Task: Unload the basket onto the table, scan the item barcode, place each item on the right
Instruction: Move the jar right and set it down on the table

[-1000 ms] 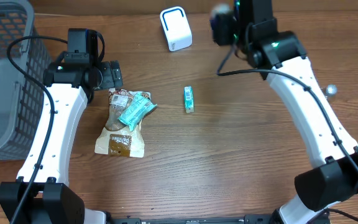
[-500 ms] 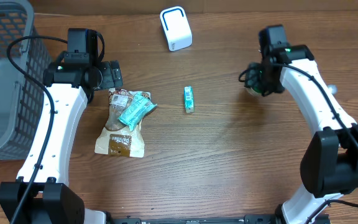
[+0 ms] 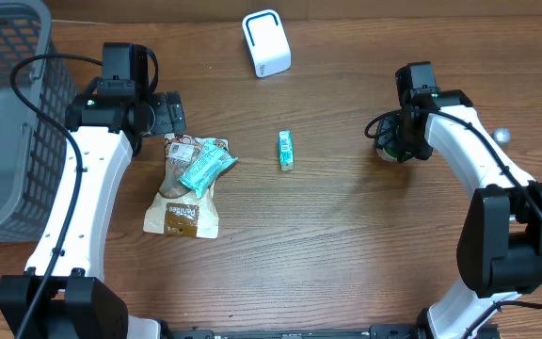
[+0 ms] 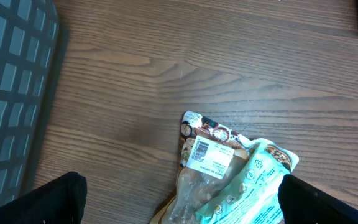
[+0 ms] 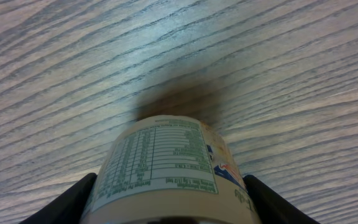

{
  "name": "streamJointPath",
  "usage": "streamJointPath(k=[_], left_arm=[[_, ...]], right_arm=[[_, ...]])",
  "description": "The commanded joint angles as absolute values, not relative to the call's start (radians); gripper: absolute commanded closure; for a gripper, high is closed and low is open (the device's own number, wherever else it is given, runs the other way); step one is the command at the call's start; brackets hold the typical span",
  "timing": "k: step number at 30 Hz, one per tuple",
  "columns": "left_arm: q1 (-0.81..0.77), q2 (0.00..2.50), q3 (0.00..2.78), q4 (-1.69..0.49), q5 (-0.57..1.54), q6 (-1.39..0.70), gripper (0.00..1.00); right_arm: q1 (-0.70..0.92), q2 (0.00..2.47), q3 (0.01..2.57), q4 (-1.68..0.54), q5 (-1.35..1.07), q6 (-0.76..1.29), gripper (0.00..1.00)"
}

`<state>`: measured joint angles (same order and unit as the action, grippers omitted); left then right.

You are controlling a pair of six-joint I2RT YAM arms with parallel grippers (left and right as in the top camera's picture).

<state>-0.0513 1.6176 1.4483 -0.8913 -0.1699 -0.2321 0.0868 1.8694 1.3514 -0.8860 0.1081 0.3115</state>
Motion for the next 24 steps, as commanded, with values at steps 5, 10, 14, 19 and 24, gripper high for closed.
streamJointPath(k=[5, 10, 14, 19, 24], left_arm=[[-0.047, 1.610, 1.456, -0.889, -0.184, -0.220, 0.00], [-0.047, 1.610, 1.456, -0.889, -0.184, -0.220, 0.00], [-0.047, 1.610, 1.456, -0.889, -0.184, -0.220, 0.01], [-0.047, 1.610, 1.456, -0.889, -0.184, -0.220, 0.00], [-0.047, 1.610, 1.456, -0.889, -0.183, -0.220, 0.01]], right_arm=[[0.089, 1.860, 1.348, -0.876, 0.113, 0.318, 0.09], [0.089, 1.860, 1.348, -0.874, 0.112, 0.318, 0.00], [0.089, 1.860, 1.348, -0.854, 0.113, 0.318, 0.00], [0.089, 1.859, 1.349, -0.743, 0.172, 0.307, 0.00], [0.094, 1.859, 1.375, -0.592, 0.170, 0.258, 0.00]])
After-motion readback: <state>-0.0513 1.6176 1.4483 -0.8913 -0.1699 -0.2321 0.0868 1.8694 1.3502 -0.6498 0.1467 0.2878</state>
